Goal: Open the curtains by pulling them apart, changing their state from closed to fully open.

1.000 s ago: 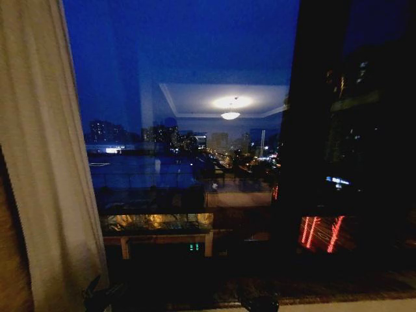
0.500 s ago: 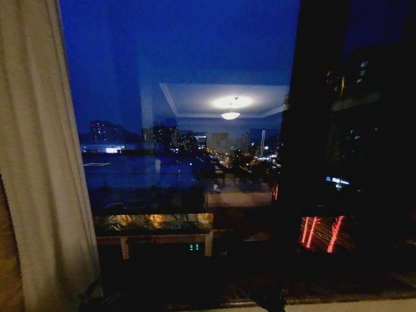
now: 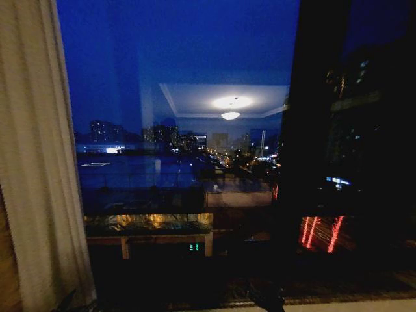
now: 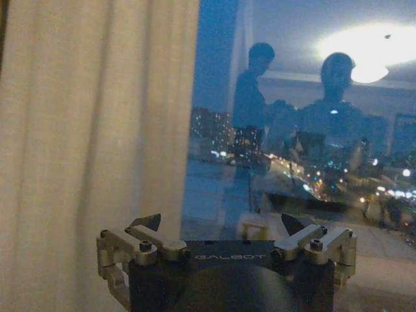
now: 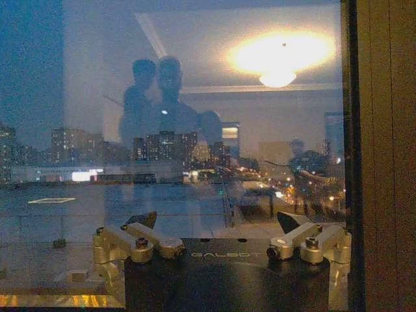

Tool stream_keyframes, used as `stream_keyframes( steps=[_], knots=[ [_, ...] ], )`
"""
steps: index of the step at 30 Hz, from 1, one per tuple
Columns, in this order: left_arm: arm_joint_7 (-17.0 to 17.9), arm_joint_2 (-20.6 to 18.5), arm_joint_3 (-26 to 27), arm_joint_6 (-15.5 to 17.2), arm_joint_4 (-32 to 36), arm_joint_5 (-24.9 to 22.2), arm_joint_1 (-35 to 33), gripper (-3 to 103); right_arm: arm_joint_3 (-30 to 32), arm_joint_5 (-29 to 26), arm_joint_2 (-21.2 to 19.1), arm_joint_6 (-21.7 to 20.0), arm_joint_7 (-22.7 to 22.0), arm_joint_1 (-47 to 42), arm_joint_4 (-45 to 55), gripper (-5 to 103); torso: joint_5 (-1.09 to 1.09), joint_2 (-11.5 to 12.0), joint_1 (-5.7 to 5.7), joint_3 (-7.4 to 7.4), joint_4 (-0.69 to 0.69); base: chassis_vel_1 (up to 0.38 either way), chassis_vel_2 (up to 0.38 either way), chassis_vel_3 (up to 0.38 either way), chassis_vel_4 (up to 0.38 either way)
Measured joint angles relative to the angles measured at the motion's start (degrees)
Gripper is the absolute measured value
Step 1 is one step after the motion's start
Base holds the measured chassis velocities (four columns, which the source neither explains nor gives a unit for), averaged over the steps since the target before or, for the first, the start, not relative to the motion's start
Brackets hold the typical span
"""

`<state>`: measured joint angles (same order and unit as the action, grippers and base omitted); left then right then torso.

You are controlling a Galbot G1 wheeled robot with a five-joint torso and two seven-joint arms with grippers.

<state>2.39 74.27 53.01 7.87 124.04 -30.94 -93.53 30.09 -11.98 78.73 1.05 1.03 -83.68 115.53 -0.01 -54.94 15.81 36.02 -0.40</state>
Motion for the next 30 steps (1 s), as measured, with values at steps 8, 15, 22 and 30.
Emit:
stream_keyframes(
  steps=[8,15,22,30],
  knots=[
    [-0.14,0.29,0.07,0.13,-0.34,0.70,0.71,100,1.79,-2.62,0.00,-0.25,1.46,0.08,0.09,100,0.00,0.00,0.00,0.00,0.02,0.000,0.000,0.000,0.000],
    [-0.17,1.32,-0.76,-0.09,-0.50,2.24,0.38,100,4.53,-4.86,0.01,-0.18,3.05,-0.81,-0.28,100,0.00,0.00,0.00,0.00,0.02,-0.067,-0.077,0.082,0.071],
    [-0.17,1.60,-1.01,-0.58,-0.63,2.66,0.05,100,5.33,-5.68,0.01,0.07,3.60,-1.35,-0.51,100,0.01,0.00,0.00,0.00,0.01,-0.192,-0.199,0.203,0.189],
    [-0.17,1.16,-0.99,-1.15,-1.14,2.66,-0.01,100,5.54,-5.74,0.00,0.18,3.69,-1.40,-0.54,100,0.02,0.00,-0.02,0.00,0.01,-0.299,-0.313,0.307,0.323]
  ],
)
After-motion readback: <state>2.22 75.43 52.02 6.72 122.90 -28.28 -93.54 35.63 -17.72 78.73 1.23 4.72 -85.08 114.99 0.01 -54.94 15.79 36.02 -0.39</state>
